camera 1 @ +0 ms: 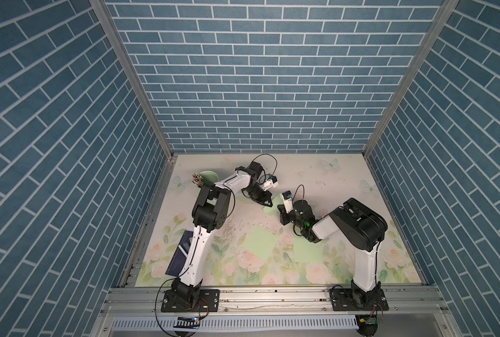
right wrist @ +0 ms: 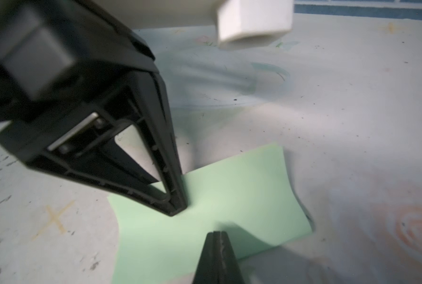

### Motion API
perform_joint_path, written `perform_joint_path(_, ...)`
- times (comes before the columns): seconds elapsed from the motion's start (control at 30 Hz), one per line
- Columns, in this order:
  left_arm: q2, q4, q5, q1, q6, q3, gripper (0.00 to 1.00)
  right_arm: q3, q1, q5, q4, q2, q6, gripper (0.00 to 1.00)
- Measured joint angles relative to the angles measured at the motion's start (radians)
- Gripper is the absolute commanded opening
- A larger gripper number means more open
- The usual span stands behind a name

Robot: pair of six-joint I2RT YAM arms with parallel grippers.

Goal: Fold the square paper along the opposite sides
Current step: Smooth out the paper at the center of the board.

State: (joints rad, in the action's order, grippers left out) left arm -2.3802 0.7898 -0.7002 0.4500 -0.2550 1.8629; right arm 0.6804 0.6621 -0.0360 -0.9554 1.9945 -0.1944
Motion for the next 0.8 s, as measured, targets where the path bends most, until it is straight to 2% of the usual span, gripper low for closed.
perform_joint_path(0.47, 0.007, -0.013, 0.006, -0.001, 0.001, -0.013, 0.00, 0.015, -0.105, -0.013, 0.028, 0.000, -0.123, 0.00)
perform_joint_path(0.8, 0.007, -0.013, 0.012, -0.004, 0.019, -0.013, 0.00, -0.015, -0.153, -0.091, -0.043, -0.026, -0.094, 0.00)
